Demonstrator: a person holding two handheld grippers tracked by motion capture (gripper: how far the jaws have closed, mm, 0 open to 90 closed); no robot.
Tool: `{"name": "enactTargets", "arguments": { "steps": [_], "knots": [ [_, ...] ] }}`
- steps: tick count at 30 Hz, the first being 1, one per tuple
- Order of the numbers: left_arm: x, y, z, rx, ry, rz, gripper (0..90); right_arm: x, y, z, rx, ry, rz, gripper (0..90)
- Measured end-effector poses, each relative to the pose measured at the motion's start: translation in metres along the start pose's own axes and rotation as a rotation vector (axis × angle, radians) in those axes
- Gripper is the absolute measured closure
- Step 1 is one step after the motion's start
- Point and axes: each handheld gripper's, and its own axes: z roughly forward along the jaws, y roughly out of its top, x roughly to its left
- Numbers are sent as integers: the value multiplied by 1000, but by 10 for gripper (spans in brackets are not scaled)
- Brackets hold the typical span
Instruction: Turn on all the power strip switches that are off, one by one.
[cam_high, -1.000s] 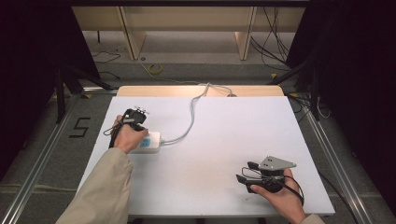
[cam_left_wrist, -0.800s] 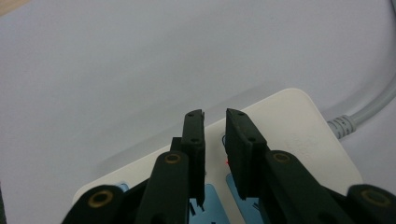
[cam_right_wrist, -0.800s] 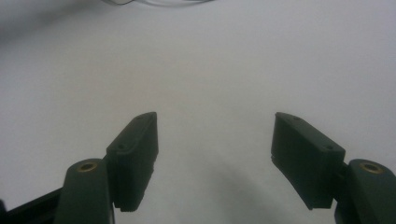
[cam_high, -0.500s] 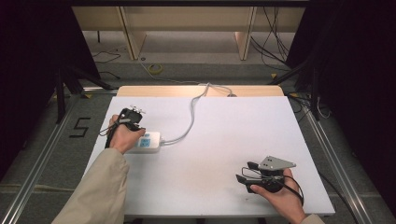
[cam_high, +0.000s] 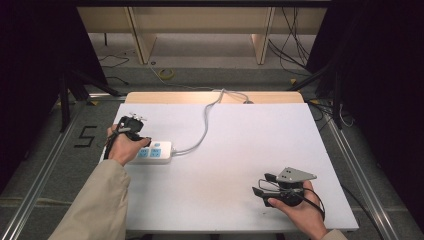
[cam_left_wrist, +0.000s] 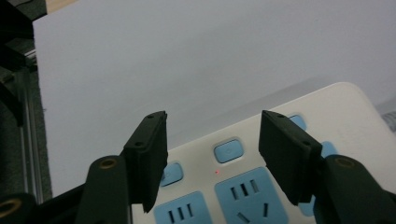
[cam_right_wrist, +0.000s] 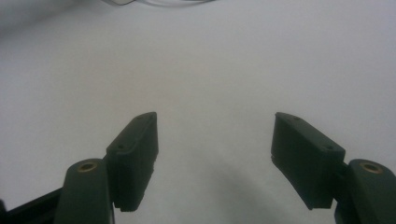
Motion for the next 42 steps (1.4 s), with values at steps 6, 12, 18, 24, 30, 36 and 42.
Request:
{"name": "enactTargets", "arguments": {
  "steps": [6, 12, 18, 24, 30, 36, 42],
  "knots": [
    [9, -4, -4, 6, -10, -30, 389, 0, 0, 0, 2, 0, 0, 327],
    [17, -6, -7, 3, -10, -43, 388, 0, 0, 0, 0, -1, 0, 327],
    [22, -8, -8, 5, -7, -48, 402, 0, 0, 0, 3, 1, 0, 327],
    [28, -10, -9, 11, -1, -59, 536, 0, 0, 0, 3, 0, -1, 327],
    [34, -13, -9, 42, 35, -52, 774, 0, 0, 0, 3, 0, -1, 327],
    [36, -13, -9, 57, 40, -56, 896, 0, 0, 0, 3, 0, -1, 327],
    [38, -12, -4, 73, 25, -69, 897, 0, 0, 0, 3, -1, -2, 327]
  ]
}}
